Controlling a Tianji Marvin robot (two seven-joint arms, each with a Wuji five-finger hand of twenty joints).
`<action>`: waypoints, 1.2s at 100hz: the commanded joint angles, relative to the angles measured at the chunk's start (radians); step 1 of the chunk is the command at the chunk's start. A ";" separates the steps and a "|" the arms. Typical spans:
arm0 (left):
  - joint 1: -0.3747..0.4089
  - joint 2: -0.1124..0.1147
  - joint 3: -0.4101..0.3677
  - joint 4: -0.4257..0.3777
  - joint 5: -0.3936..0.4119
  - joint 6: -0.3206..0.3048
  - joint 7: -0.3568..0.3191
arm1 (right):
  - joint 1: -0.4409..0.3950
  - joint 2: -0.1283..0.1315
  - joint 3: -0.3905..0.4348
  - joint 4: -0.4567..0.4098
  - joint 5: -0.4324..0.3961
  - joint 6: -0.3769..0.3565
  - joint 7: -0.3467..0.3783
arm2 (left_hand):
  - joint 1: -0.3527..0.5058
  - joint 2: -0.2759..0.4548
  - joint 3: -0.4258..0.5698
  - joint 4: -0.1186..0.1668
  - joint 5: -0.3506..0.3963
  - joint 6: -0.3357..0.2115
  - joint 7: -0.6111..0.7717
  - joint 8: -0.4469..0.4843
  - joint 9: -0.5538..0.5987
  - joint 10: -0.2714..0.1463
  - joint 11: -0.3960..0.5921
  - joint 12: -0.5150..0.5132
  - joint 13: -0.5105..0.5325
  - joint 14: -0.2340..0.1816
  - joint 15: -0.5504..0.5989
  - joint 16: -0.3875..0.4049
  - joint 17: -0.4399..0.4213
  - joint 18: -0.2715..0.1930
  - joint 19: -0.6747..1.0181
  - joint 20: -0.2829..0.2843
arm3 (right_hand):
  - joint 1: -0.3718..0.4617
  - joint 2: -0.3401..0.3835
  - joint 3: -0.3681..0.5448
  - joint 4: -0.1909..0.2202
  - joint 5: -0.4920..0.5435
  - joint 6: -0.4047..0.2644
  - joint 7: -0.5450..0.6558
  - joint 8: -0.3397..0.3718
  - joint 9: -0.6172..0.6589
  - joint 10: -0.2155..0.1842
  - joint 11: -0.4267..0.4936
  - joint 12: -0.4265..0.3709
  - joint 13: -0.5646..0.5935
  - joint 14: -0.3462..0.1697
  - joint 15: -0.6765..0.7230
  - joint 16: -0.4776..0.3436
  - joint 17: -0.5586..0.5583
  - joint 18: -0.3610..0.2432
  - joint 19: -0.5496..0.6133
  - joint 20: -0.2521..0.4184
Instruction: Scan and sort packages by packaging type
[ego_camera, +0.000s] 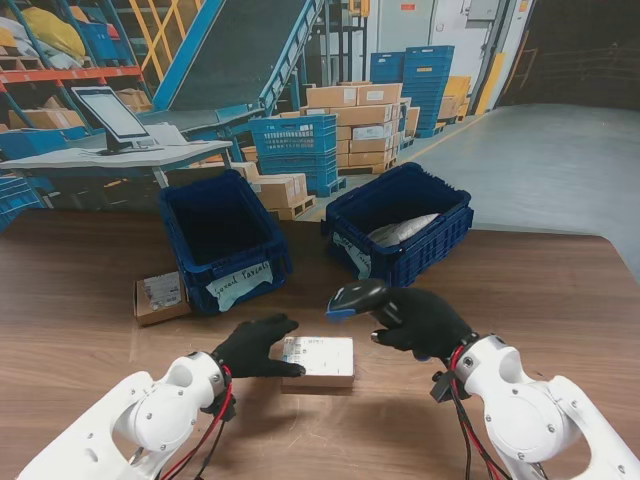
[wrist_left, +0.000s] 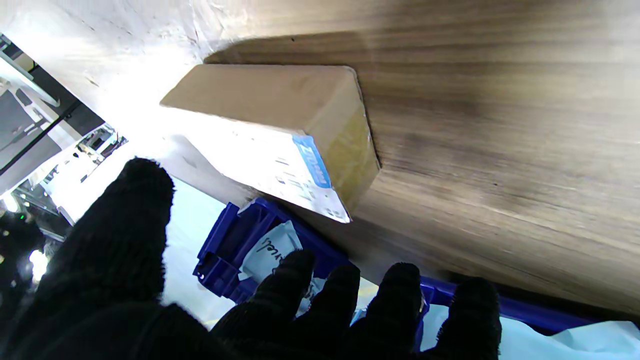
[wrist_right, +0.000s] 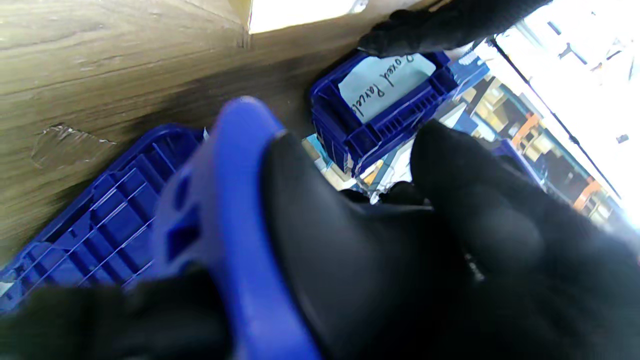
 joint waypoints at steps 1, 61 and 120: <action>-0.014 -0.006 0.018 0.003 0.019 0.005 -0.019 | -0.019 -0.011 0.011 -0.023 0.009 0.013 0.002 | -0.021 0.027 -0.044 -0.001 -0.042 0.022 -0.021 -0.011 -0.054 -0.004 -0.022 -0.018 -0.051 0.018 -0.025 -0.016 -0.022 -0.010 -0.045 -0.004 | 0.074 0.027 0.038 -0.003 0.000 -0.062 0.008 0.000 0.014 0.024 0.020 0.008 0.068 -0.083 0.059 0.036 0.004 0.000 0.011 0.003; -0.147 -0.004 0.197 0.074 0.185 0.068 0.015 | -0.088 -0.023 0.069 -0.067 0.079 0.049 -0.027 | -0.026 0.046 -0.127 -0.001 -0.109 0.050 -0.034 -0.038 -0.125 0.005 -0.034 -0.042 -0.105 0.013 -0.044 -0.043 -0.038 -0.004 -0.097 0.003 | 0.080 0.026 0.032 -0.001 0.003 -0.058 0.006 -0.001 0.015 0.028 0.017 0.010 0.067 -0.080 0.059 0.038 0.003 0.003 0.013 0.005; -0.271 -0.025 0.345 0.195 0.172 0.141 0.062 | -0.103 -0.023 0.079 -0.058 0.105 0.030 -0.022 | 0.007 0.029 -0.155 0.007 -0.163 0.076 -0.042 -0.067 -0.151 0.024 -0.042 -0.068 -0.108 0.013 -0.040 -0.055 -0.028 -0.002 -0.103 0.013 | 0.081 0.025 0.031 0.000 0.004 -0.057 0.005 -0.001 0.015 0.029 0.016 0.011 0.067 -0.081 0.058 0.040 0.002 0.003 0.013 0.005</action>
